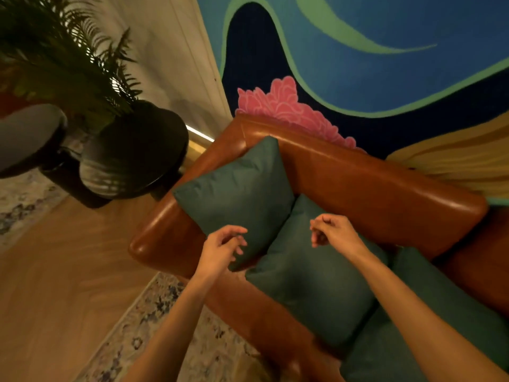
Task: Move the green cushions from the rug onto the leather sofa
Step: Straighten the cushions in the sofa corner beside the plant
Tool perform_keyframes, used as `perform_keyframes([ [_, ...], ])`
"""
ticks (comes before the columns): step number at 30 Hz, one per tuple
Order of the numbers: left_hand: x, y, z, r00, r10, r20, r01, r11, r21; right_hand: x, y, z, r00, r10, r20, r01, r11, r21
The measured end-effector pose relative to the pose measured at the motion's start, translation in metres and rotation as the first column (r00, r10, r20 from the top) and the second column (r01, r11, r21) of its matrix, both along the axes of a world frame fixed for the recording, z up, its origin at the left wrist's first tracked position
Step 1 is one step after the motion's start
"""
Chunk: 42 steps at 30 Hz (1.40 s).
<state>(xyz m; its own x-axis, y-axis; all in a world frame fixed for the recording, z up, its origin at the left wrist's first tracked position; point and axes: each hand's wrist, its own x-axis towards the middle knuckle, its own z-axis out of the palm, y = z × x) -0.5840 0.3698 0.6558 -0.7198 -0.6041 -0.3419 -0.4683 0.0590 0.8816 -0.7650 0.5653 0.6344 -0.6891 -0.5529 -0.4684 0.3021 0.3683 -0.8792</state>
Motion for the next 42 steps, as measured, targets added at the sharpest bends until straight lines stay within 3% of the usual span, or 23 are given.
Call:
perform_keyframes([
  [6,-0.022,-0.089,-0.025,0.986,0.160,0.055,-0.162,0.986,0.039,-0.079,-0.077,-0.001,0.999,0.014,0.033,-0.016,0.997,0.072],
  [9,-0.025,-0.130,-0.043,0.958,0.286,-0.005,-0.282,0.943,-0.174,-0.119,-0.121,-0.003,0.999,-0.034,0.022,0.032,0.996,0.084],
  [13,-0.037,-0.186,-0.055,0.946,0.322,-0.029,-0.307,0.868,-0.391,-0.163,-0.197,-0.005,0.986,-0.150,-0.075,0.156,0.984,0.085],
  [15,-0.045,-0.213,-0.063,0.924,0.380,-0.038,-0.367,0.855,-0.367,-0.180,-0.226,-0.014,0.966,-0.214,-0.149,0.232,0.965,0.123],
  [18,-0.053,-0.238,-0.072,0.893,0.449,0.039,-0.435,0.881,-0.187,-0.201,-0.256,-0.037,0.948,-0.254,-0.191,0.288,0.941,0.177],
  [20,-0.055,-0.244,-0.077,0.891,0.442,0.107,-0.435,0.897,-0.077,-0.207,-0.271,-0.055,0.954,-0.241,-0.179,0.277,0.935,0.219],
  [22,-0.058,-0.247,-0.083,0.897,0.420,0.139,-0.414,0.907,-0.072,-0.208,-0.281,-0.075,0.961,-0.218,-0.169,0.255,0.935,0.245],
  [28,-0.068,-0.255,-0.102,0.913,0.386,0.129,-0.354,0.910,-0.216,-0.221,-0.268,-0.120,0.945,-0.201,-0.257,0.279,0.907,0.315],
  [35,-0.071,-0.251,-0.105,0.960,0.280,0.029,-0.253,0.903,-0.349,-0.220,-0.242,-0.108,0.921,-0.136,-0.365,0.257,0.917,0.306],
  [37,-0.073,-0.262,-0.109,0.960,0.266,0.084,-0.222,0.910,-0.350,-0.212,-0.236,-0.101,0.940,-0.129,-0.317,0.211,0.948,0.239],
  [39,-0.072,-0.271,-0.113,0.958,0.238,0.158,-0.168,0.916,-0.364,-0.205,-0.228,-0.094,0.967,-0.212,-0.140,0.231,0.964,0.133],
  [42,-0.077,-0.267,-0.106,0.967,0.174,0.188,-0.071,0.887,-0.456,-0.191,-0.200,-0.093,0.959,-0.280,0.035,0.267,0.940,0.211],
])
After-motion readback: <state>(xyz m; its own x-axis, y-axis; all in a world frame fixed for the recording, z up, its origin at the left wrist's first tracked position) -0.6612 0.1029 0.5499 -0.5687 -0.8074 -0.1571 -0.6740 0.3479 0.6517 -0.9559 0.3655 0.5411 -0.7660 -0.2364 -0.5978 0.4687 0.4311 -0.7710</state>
